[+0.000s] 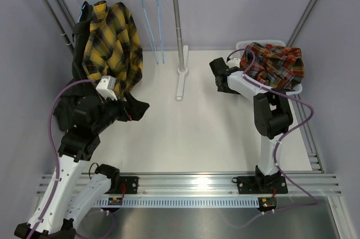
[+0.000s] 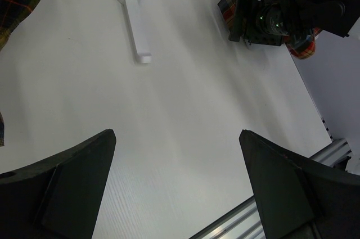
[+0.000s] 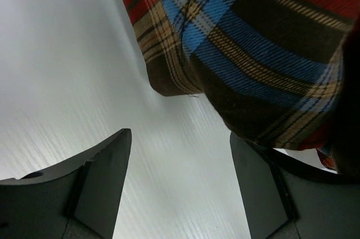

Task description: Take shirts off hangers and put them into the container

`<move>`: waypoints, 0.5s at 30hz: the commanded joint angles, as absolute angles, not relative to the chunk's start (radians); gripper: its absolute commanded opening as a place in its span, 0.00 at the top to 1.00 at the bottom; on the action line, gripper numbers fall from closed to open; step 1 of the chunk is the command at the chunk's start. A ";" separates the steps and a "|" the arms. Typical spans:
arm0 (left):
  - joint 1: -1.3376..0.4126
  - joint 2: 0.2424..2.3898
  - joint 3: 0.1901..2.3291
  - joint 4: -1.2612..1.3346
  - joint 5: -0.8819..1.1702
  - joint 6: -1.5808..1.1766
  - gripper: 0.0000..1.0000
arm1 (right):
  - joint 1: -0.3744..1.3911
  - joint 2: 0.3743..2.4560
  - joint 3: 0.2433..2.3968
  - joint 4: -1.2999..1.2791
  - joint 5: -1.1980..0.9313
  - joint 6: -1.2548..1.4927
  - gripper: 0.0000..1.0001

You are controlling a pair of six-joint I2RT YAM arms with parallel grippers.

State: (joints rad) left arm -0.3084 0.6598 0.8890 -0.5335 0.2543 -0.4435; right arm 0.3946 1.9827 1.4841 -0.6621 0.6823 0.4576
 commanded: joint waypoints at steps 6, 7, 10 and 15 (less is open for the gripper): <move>-0.313 0.626 0.881 -0.526 0.264 -0.460 0.01 | 0.397 2.060 1.584 -0.641 0.814 0.617 0.23; -0.313 0.623 0.882 -0.529 0.264 -0.460 0.01 | 0.397 2.069 1.603 -0.644 0.821 0.627 0.23; -0.313 0.617 0.884 -0.535 0.264 -0.459 0.01 | 0.390 2.092 1.624 -0.646 0.839 0.649 0.30; -0.313 0.607 0.884 -0.548 0.264 -0.457 0.01 | 0.357 2.114 1.640 -0.657 0.841 0.669 0.41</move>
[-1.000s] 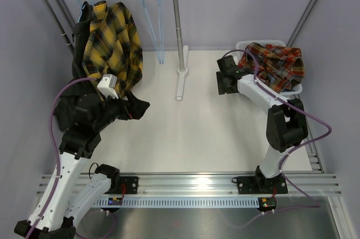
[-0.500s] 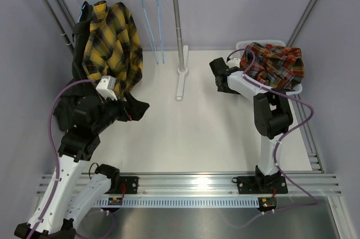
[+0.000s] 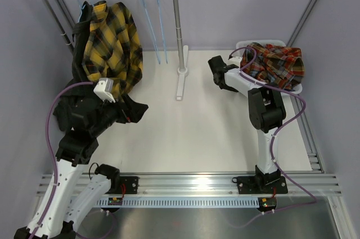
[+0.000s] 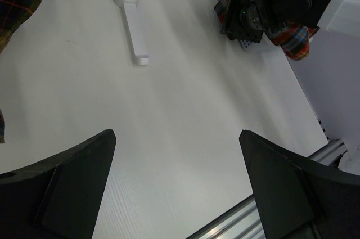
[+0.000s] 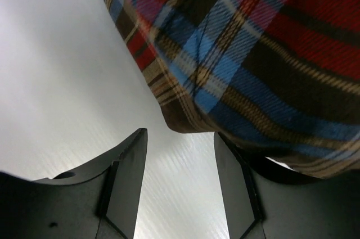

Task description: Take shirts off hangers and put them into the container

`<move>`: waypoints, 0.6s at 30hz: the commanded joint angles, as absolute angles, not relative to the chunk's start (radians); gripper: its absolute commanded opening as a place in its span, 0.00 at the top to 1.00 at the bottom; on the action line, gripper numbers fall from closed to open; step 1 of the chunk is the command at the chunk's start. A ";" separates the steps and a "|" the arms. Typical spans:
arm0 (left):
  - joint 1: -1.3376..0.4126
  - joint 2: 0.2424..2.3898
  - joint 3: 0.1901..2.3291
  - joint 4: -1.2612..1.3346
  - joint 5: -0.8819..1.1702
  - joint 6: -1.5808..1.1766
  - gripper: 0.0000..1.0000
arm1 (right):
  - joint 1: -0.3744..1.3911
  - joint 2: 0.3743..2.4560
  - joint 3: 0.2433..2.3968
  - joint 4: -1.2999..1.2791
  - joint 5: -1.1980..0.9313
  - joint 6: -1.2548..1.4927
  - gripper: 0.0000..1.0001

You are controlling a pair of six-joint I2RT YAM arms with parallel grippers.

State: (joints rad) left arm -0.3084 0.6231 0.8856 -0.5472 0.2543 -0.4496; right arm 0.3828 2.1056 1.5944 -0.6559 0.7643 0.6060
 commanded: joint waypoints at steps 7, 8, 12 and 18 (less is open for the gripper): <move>-0.313 0.603 0.882 -0.551 0.264 -0.449 0.01 | 0.347 2.137 1.663 -0.690 0.862 0.701 0.42; -0.313 0.606 0.881 -0.552 0.265 -0.448 0.01 | 0.347 2.141 1.666 -0.699 0.864 0.709 0.41; -0.313 0.603 0.881 -0.551 0.265 -0.445 0.01 | 0.347 2.145 1.667 -0.764 0.903 0.771 0.34; -0.313 0.601 0.876 -0.552 0.272 -0.445 0.01 | 0.347 2.123 1.649 -0.793 0.948 0.796 0.31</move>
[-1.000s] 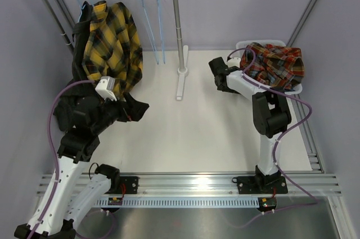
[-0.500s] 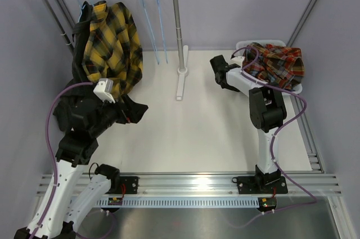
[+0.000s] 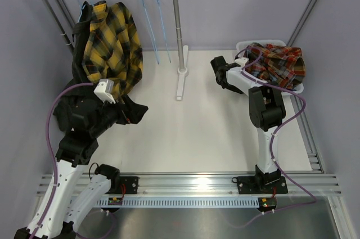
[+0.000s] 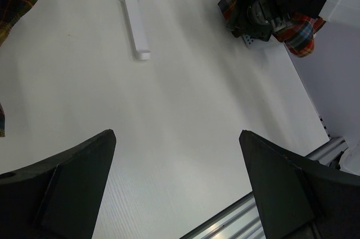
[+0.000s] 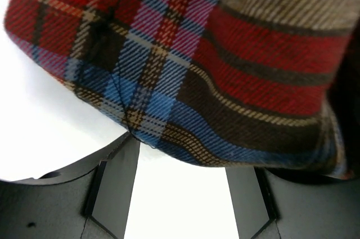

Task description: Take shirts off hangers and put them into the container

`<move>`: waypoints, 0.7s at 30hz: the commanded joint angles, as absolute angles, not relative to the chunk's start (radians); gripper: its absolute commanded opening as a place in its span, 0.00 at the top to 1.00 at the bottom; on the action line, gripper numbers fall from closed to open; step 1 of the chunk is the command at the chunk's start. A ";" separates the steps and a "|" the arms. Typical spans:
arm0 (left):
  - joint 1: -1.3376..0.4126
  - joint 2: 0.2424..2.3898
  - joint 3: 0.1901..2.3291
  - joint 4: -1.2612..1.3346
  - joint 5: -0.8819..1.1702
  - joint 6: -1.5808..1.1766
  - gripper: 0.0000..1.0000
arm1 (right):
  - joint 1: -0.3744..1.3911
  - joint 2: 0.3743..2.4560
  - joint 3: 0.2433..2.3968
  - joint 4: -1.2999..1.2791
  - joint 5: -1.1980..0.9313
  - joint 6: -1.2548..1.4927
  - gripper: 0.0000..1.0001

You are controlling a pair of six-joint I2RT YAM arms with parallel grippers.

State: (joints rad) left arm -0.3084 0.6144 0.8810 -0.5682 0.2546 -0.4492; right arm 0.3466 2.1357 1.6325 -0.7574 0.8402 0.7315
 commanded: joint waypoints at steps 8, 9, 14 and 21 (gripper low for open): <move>-0.313 0.600 0.881 -0.554 0.275 -0.439 0.01 | 0.342 2.125 1.640 -0.654 0.950 0.672 0.45; -0.313 0.600 0.882 -0.554 0.273 -0.439 0.01 | 0.336 2.129 1.641 -0.647 0.946 0.660 0.56; -0.313 0.598 0.885 -0.561 0.270 -0.436 0.01 | 0.318 2.140 1.646 -0.612 0.945 0.621 1.00; -0.313 0.607 0.894 -0.560 0.262 -0.431 0.01 | 0.327 1.998 1.643 -0.539 0.899 0.504 1.00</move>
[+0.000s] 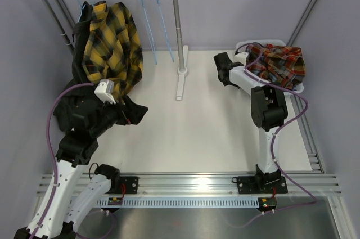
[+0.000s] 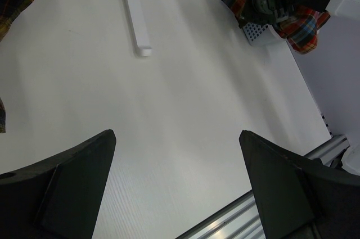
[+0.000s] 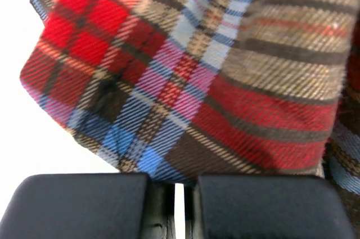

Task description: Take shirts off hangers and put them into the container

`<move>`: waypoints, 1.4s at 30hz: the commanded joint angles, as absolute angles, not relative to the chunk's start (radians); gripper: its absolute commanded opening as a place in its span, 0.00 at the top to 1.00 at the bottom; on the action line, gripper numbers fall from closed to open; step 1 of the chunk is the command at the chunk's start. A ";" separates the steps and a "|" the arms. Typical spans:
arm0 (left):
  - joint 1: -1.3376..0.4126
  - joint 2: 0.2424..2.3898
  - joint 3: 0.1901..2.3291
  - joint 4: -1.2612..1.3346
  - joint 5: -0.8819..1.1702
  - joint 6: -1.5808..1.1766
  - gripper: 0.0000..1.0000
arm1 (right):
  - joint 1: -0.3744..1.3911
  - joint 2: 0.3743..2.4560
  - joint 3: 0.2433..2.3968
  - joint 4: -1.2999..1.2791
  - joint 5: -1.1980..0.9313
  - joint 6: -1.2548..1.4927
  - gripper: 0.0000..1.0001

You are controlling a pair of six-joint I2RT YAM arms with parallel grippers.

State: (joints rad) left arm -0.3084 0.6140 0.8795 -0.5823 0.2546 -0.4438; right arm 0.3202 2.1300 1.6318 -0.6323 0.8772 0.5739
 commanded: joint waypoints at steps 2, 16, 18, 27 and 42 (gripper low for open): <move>-0.313 0.609 0.896 -0.561 0.262 -0.433 0.01 | 0.325 1.950 1.635 -0.488 0.890 0.445 1.00; -0.313 0.614 0.908 -0.561 0.261 -0.445 0.01 | 0.098 1.879 1.805 -0.506 0.649 0.376 1.00; -0.313 0.614 0.907 -0.561 0.261 -0.445 0.01 | 0.057 1.885 1.801 -0.521 0.614 0.406 1.00; -0.313 0.644 0.925 -0.560 0.262 -0.449 0.01 | -0.077 2.057 1.762 -0.593 0.313 0.522 1.00; -0.313 0.646 0.940 -0.564 0.267 -0.445 0.01 | -0.140 2.248 2.002 -0.824 0.163 0.482 0.76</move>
State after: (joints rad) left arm -0.3092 0.6563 0.8909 -0.5838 0.2546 -0.4450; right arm -0.1314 2.2894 2.0338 -0.7719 0.2024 0.5228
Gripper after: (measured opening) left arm 0.988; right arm 0.190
